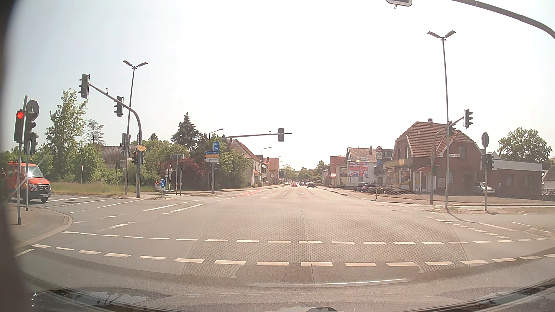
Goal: Follow the waypoints while adhering to traffic rules and regulations
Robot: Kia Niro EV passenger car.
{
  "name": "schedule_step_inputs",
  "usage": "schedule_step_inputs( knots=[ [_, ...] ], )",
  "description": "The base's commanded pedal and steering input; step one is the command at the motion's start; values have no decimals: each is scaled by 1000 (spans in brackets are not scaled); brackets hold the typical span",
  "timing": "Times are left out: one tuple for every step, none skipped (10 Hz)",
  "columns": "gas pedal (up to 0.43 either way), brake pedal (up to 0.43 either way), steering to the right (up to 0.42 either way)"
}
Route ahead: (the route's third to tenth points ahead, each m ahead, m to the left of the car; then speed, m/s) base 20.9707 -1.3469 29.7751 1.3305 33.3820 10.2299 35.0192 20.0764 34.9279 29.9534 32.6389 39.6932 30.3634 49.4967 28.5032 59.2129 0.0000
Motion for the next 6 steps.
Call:
schedule_step_inputs(
  knots=[
    [0, 262, 19],
    [0, 262, 19],
    [0, 262, 19],
    [0, 262, 19],
    [0, 262, 19],
    [0, 262, 19]
  ],
)
